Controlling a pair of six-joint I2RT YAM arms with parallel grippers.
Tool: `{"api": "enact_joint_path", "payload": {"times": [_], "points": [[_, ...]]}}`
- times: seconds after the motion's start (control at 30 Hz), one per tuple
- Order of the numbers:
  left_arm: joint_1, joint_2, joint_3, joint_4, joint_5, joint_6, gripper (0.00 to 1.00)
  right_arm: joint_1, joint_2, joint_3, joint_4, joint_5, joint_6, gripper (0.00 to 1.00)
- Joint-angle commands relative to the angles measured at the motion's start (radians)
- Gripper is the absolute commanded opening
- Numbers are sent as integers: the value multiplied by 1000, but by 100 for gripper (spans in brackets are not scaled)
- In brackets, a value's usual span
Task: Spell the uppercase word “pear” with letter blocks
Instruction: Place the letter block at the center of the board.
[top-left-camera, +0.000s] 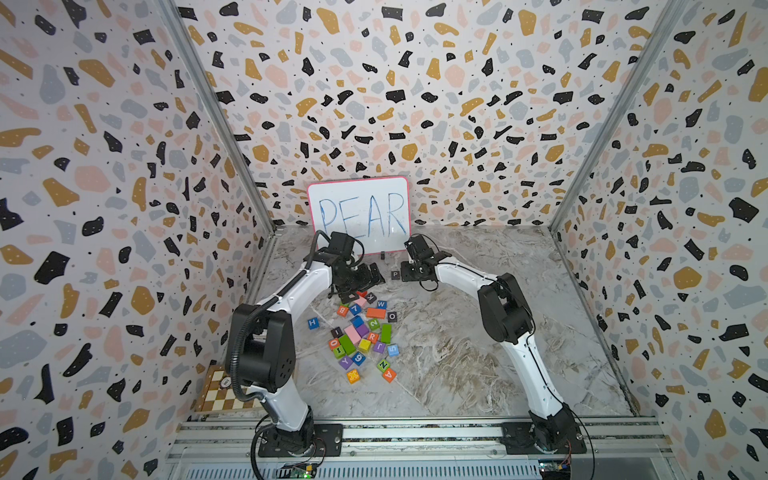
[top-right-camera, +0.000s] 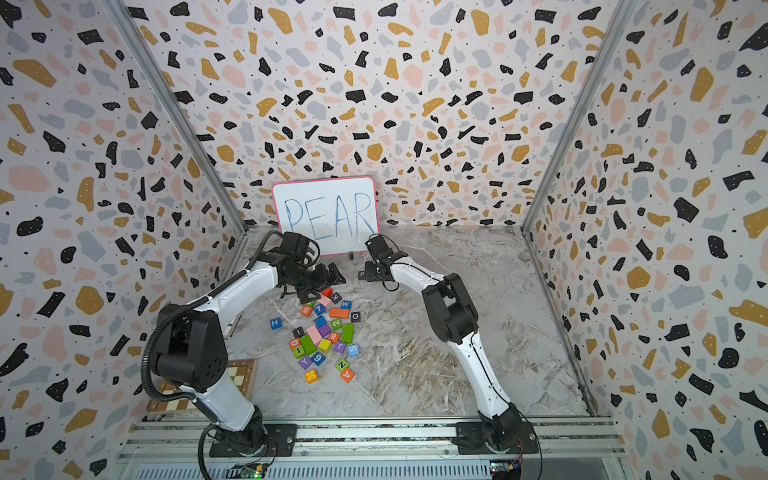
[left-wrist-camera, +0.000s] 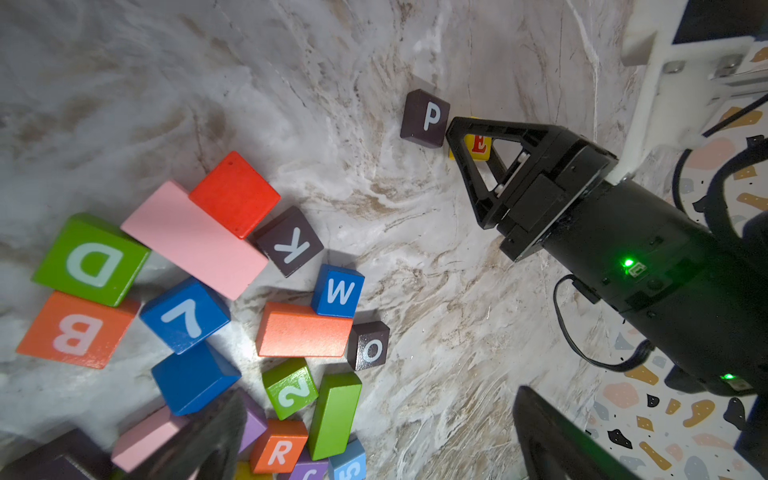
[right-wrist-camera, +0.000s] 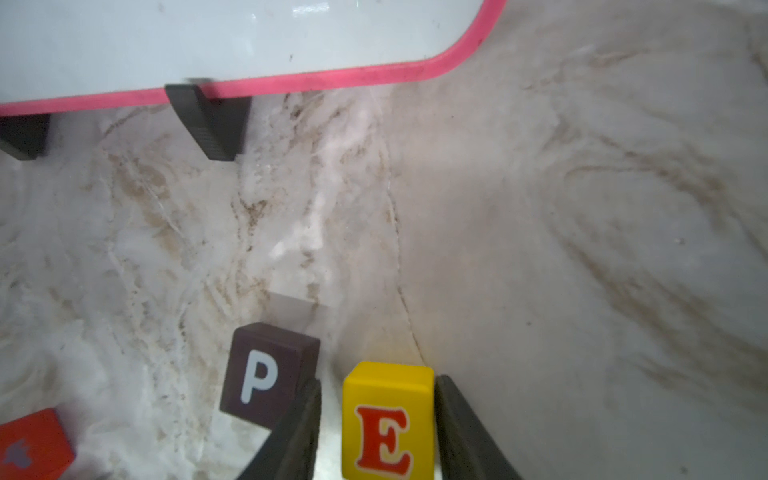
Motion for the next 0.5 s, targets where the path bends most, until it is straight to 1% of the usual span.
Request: {"api": "enact_joint_path", "payload": {"times": [0.0,0.13,0.2,0.3,0.47], "points": [[-14,-30,-11,6,25,5,99,-1,-38,24,-35,-18,-14,51],[-34,-51,-14,32,36,-7,99,-3,-78,-1,-20,-27,-35,57],[-42,-64,-22,44,38,-14,99,-4,-97,-20,-7,-42,-47,58],[-48,-74,-32,52,43,-20,99,-9,-129,-51,12,-77,-59,61],[-63,-80,-48,67,48,-31,99,-34,-185,-145,74,-154,-56,65]]}}
